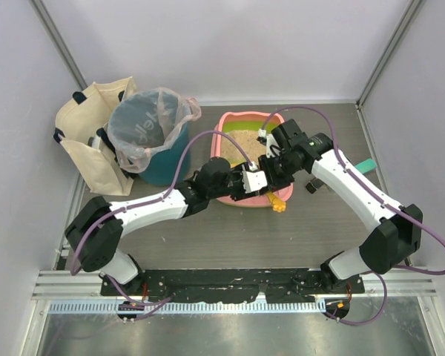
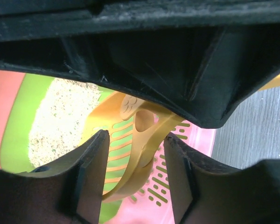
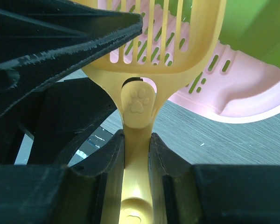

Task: Clean the litter box

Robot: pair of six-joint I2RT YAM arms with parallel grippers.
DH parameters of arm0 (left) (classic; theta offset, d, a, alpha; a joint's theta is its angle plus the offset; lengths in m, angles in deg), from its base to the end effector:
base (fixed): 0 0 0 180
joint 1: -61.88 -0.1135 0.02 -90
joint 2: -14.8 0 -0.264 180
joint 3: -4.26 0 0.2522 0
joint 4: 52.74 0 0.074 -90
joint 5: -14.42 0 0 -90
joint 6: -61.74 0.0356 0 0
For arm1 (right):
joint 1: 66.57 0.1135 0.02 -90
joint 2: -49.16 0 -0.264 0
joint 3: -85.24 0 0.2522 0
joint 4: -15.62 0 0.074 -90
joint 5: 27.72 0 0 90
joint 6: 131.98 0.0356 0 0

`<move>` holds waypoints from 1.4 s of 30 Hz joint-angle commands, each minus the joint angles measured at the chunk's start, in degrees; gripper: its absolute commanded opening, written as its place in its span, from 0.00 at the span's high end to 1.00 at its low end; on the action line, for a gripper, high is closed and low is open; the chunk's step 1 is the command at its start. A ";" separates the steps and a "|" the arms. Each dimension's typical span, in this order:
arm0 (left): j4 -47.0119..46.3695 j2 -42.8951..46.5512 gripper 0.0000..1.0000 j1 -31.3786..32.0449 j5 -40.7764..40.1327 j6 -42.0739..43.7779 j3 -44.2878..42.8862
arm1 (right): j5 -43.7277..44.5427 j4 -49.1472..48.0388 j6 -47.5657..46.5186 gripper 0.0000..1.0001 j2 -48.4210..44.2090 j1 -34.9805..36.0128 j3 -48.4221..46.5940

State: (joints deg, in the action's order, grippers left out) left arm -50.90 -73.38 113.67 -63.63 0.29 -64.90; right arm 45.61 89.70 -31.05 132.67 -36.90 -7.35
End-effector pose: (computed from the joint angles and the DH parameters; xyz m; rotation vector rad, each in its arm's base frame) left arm 0.2118 -0.2809 0.2564 1.3657 1.3997 -0.4707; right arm 0.2425 0.1499 0.3176 -0.5402 2.7209 0.5942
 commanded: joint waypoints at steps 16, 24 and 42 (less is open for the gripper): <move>-0.29 -0.59 1.00 0.33 -5.96 -4.47 -2.61 | 7.08 -11.45 2.95 0.62 -6.68 0.12 3.85; -1.35 2.31 1.00 -1.52 -1.23 -8.78 -1.56 | 7.18 -10.84 1.90 0.40 -11.17 0.12 4.74; 4.80 4.33 1.00 -0.73 5.63 -5.97 -3.49 | 6.65 -0.64 -2.50 0.47 -5.02 1.97 -3.18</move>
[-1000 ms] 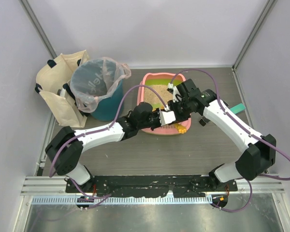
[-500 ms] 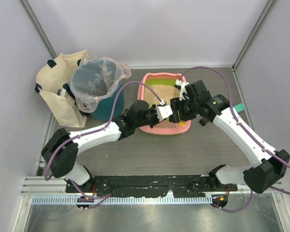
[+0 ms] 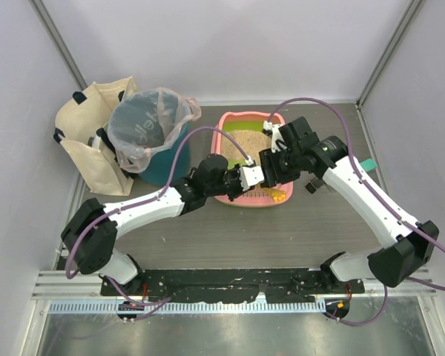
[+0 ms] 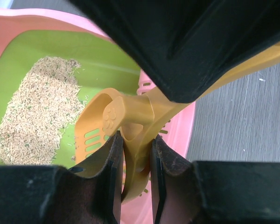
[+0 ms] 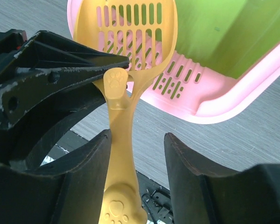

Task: Clean the litter box

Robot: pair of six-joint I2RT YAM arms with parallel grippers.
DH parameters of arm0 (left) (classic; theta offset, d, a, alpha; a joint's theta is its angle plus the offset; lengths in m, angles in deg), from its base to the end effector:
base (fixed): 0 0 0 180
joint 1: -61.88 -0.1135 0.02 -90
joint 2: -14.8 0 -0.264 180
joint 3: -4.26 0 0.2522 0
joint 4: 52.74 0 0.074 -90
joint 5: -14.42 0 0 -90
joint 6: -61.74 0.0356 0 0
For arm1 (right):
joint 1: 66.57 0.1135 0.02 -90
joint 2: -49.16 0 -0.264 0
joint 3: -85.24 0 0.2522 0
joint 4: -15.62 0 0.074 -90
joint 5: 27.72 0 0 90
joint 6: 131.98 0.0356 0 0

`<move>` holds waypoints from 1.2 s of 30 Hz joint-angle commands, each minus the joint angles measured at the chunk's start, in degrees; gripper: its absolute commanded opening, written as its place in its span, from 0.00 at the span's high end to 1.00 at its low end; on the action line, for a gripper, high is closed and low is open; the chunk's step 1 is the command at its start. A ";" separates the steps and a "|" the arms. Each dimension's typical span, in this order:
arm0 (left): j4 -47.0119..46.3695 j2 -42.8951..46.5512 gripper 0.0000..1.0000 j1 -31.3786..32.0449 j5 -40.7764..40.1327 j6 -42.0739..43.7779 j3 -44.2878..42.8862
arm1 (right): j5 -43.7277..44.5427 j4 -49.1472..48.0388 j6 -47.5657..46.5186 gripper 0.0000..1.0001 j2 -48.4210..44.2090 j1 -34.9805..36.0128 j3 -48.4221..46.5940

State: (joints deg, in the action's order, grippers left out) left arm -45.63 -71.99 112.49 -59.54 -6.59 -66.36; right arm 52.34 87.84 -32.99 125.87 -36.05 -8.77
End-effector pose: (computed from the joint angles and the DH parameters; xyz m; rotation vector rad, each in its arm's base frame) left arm 0.2125 -0.2743 0.2641 1.3305 1.5071 -0.6024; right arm 0.2233 0.1387 0.3562 -0.5516 2.5215 0.4868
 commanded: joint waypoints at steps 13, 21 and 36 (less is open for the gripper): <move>-3.53 3.64 1.00 0.37 -2.14 1.79 -0.18 | -4.48 1.48 0.76 0.51 3.54 4.19 1.49; -4.50 3.55 1.00 0.54 -3.82 2.24 0.52 | -4.75 1.83 1.99 0.86 3.36 4.19 2.20; -5.04 8.38 0.00 0.45 -11.54 0.31 0.53 | 9.66 2.72 2.96 0.99 4.68 3.14 -2.72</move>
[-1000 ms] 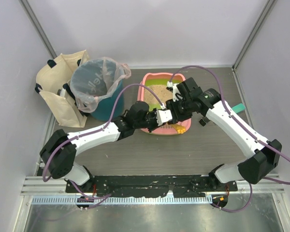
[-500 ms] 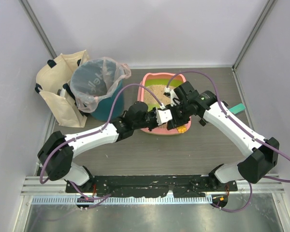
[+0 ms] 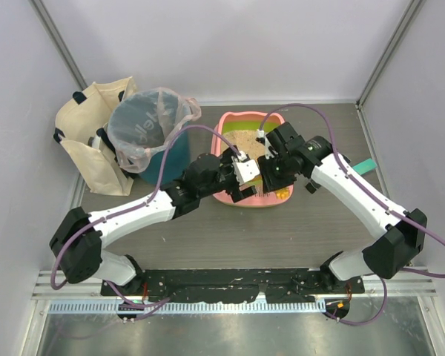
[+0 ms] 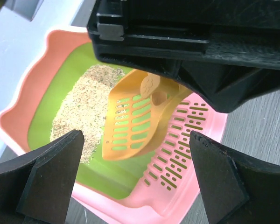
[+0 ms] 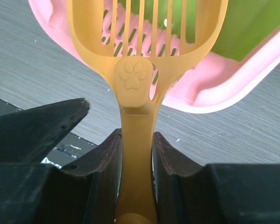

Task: Clean the litter box

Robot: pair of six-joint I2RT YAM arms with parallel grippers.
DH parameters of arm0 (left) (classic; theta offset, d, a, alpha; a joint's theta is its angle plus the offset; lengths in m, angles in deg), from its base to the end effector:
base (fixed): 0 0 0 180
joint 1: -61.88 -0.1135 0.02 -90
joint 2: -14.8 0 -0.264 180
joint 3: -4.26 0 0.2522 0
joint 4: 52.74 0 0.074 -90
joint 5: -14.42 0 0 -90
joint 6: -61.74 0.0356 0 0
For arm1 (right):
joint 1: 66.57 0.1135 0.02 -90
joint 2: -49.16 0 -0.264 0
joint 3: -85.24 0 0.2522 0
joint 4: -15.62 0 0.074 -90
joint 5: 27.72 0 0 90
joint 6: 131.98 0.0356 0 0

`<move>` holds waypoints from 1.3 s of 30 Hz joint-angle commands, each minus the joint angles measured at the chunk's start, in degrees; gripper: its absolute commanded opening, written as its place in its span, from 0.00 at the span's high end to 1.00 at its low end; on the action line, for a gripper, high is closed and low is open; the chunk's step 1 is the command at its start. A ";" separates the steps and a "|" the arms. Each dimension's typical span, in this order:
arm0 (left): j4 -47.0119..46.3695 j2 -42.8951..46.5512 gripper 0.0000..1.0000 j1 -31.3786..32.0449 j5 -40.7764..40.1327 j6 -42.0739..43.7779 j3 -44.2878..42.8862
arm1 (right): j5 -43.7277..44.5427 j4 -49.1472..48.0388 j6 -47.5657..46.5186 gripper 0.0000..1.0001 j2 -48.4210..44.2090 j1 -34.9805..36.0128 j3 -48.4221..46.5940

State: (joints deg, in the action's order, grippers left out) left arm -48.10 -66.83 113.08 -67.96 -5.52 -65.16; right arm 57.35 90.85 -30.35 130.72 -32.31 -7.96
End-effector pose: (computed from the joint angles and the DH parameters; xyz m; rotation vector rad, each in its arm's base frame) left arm 0.2048 -0.2622 0.2897 1.2088 1.4509 -0.4658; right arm 0.2272 0.1584 0.3275 -0.5623 2.6695 0.3577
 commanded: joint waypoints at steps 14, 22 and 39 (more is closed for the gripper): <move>18.97 0.60 0.00 -2.33 -22.11 -30.11 -10.08 | 12.57 -4.52 -1.00 0.99 5.19 -1.21 -3.88; 25.38 -10.55 0.07 -7.16 -27.91 -39.18 -18.87 | 14.07 -10.05 1.98 0.99 1.94 -1.21 1.38; 27.05 -19.10 0.43 -10.95 -26.25 -42.60 -20.55 | 15.30 -11.29 3.30 0.99 -1.93 -1.21 5.87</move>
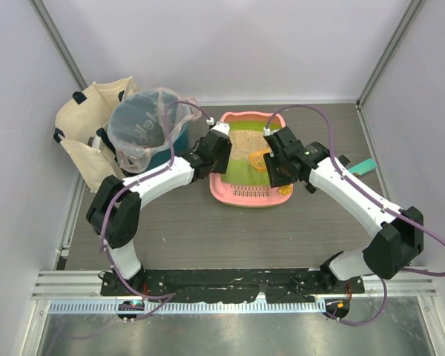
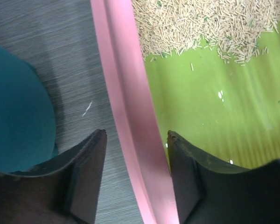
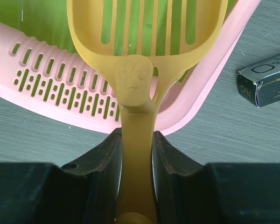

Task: Clean the litter box

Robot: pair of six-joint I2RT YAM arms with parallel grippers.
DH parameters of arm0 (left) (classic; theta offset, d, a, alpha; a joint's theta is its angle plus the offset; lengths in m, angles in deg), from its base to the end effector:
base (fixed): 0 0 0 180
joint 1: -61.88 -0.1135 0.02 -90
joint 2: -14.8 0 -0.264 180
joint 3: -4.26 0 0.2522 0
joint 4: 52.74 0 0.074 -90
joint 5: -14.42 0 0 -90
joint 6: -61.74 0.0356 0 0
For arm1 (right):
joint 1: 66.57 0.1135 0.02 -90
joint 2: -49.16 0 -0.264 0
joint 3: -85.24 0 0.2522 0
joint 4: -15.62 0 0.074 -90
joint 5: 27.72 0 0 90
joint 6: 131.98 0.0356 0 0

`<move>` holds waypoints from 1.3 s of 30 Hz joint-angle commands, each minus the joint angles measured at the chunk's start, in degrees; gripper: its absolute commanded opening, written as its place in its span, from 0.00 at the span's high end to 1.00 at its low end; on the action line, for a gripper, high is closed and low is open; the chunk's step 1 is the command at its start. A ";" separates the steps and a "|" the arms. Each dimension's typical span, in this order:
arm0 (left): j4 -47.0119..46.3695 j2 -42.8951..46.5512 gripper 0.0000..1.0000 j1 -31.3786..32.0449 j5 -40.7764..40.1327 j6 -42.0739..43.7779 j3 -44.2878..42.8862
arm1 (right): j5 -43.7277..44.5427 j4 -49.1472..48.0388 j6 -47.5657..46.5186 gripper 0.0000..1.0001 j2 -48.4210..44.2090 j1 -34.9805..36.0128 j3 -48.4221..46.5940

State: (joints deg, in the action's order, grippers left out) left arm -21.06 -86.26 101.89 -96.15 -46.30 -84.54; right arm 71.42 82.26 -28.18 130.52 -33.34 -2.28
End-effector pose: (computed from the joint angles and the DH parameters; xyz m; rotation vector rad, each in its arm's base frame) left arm 0.3101 -0.2440 0.2446 0.2611 2.2653 -0.1082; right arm 0.2414 0.1514 0.3066 -0.3857 2.5781 0.0829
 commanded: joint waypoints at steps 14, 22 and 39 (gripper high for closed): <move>0.90 5.17 0.67 2.44 3.18 -8.06 4.82 | 0.61 -3.58 1.40 0.99 -1.12 -0.19 0.54; 2.74 6.22 0.69 5.16 2.74 -11.83 5.96 | 0.35 -3.49 1.31 0.99 -1.47 -0.19 1.51; 4.67 14.92 0.38 12.55 1.59 -21.51 14.40 | 1.31 2.75 0.87 0.99 -3.49 -0.19 4.58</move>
State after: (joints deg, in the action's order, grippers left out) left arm -18.46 -74.41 113.71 -95.91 -65.32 -71.12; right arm 71.40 83.51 -27.79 130.11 -33.34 1.70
